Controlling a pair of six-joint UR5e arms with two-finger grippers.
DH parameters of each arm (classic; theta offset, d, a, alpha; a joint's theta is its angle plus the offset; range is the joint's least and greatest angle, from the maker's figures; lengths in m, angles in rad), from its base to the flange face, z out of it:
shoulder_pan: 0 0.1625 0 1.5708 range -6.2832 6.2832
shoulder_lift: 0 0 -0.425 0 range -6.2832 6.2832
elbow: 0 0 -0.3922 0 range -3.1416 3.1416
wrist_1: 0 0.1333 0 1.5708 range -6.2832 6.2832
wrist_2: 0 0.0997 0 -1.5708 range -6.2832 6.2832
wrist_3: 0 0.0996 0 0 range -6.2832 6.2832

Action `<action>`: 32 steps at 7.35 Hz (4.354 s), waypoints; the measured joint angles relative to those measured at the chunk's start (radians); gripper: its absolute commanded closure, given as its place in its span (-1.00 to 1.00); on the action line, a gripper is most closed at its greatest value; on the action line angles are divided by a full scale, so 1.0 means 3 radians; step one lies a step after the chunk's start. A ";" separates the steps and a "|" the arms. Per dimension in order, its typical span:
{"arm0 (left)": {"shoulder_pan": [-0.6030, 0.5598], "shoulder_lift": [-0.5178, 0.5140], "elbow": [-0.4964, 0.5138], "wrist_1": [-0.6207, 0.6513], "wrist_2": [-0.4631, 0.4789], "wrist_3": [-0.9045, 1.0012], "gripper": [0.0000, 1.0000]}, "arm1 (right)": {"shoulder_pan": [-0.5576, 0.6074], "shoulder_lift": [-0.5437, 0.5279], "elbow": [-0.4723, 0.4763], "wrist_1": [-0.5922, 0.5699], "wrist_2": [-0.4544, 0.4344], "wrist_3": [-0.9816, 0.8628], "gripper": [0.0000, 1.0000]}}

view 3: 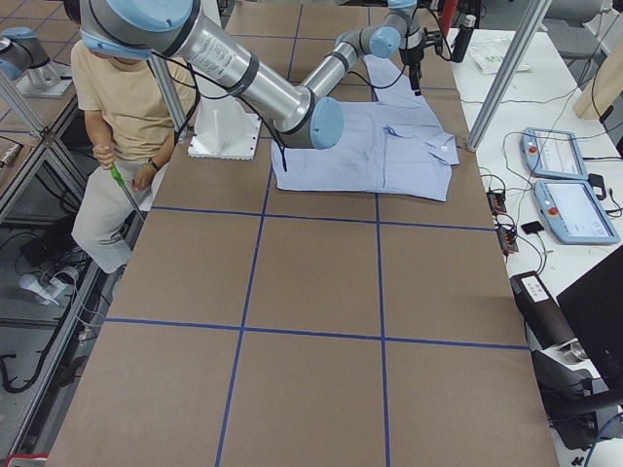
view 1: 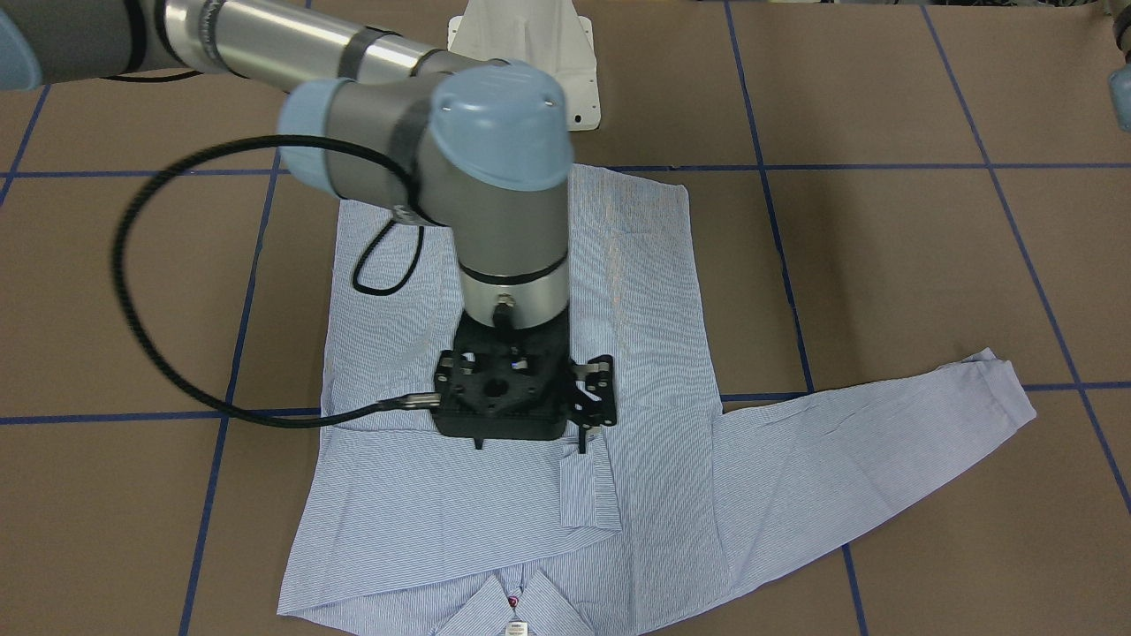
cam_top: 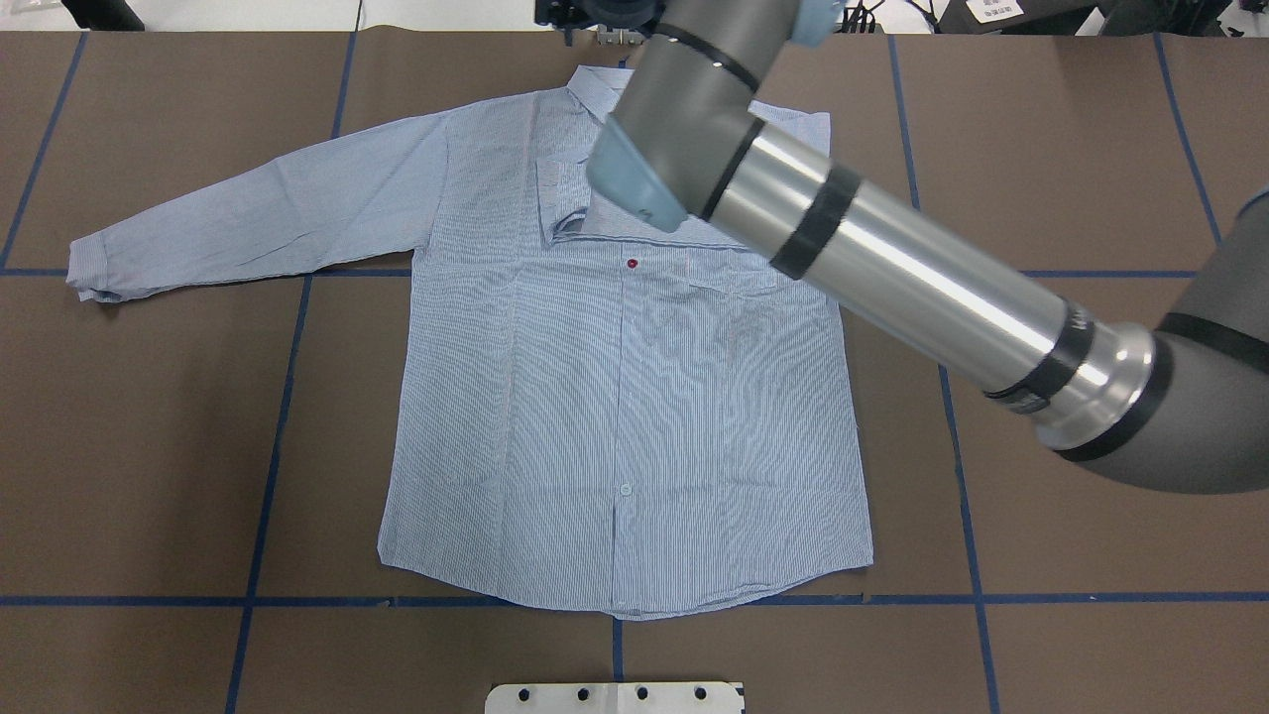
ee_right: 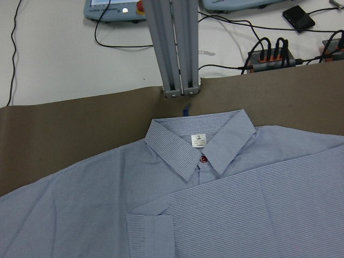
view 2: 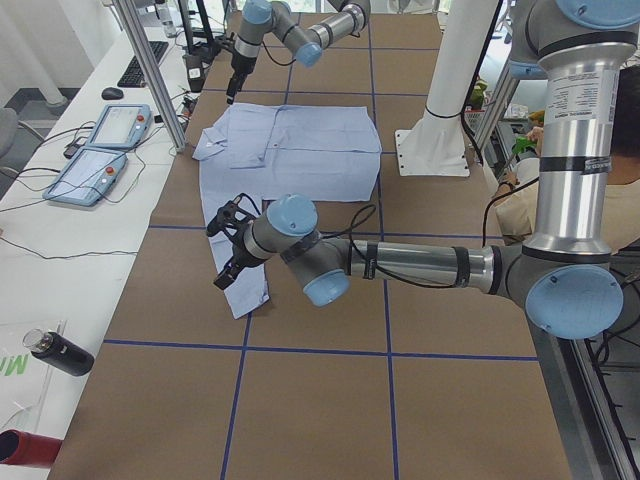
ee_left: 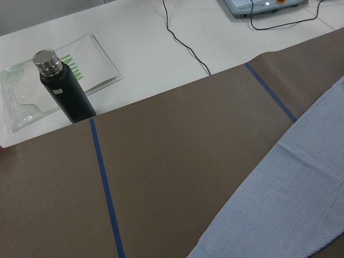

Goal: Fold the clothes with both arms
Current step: 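Withdraw the right arm while the left gripper grasps the other sleeve cuff, then lift the sleeve with the left gripper and fold it across the shirt front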

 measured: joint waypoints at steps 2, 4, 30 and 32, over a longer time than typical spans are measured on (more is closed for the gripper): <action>0.0467 0.0002 0.0373 -0.0727 0.0435 -0.0941 -1.00 | 0.0527 -0.0788 0.0987 -0.0466 0.0546 -0.0870 -0.98; 0.0879 -0.0008 0.0741 -0.1319 0.0867 -0.1806 -0.99 | 0.1152 -0.1428 0.1431 -0.0596 0.1112 -0.1812 -0.98; 0.2237 -0.3557 0.1006 0.2569 0.1748 -0.2940 1.00 | 0.1819 -0.2341 0.1769 -0.0583 0.1551 -0.2984 -0.99; 0.2391 -0.3828 0.1314 0.2563 0.1882 -0.3039 1.00 | 0.1818 -0.2350 0.1763 -0.0583 0.1551 -0.2985 -0.99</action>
